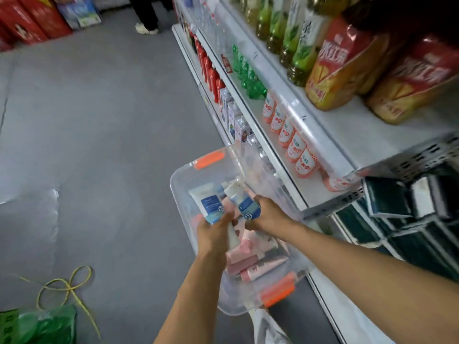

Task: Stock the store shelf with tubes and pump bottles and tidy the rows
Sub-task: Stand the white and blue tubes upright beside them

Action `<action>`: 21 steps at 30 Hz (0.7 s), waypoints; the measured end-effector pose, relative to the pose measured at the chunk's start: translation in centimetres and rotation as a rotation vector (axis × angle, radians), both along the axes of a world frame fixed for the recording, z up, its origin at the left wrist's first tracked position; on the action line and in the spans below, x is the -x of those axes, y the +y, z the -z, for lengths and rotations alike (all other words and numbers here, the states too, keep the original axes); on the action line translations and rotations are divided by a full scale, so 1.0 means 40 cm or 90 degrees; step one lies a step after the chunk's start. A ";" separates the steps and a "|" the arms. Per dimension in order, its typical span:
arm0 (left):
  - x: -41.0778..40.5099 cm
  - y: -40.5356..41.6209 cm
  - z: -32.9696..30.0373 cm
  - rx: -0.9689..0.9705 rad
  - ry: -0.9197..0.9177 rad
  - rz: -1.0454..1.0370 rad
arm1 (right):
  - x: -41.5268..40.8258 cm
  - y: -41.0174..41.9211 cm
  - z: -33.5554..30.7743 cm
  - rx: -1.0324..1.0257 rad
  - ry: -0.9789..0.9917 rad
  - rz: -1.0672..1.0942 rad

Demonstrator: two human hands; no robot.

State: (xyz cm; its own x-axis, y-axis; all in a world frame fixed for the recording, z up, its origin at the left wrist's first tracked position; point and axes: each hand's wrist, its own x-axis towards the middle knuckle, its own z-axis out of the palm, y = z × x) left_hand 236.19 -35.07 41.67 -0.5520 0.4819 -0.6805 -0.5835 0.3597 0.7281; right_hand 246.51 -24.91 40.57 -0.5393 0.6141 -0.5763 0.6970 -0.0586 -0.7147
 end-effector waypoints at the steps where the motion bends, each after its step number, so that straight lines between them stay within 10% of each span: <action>1: -0.003 -0.004 -0.027 -0.018 0.008 -0.008 | -0.017 -0.006 -0.025 -0.015 0.008 -0.010; 21: -0.281 -0.276 -0.383 -0.196 -0.026 0.108 | -0.405 -0.273 -0.488 -0.518 -0.206 -0.243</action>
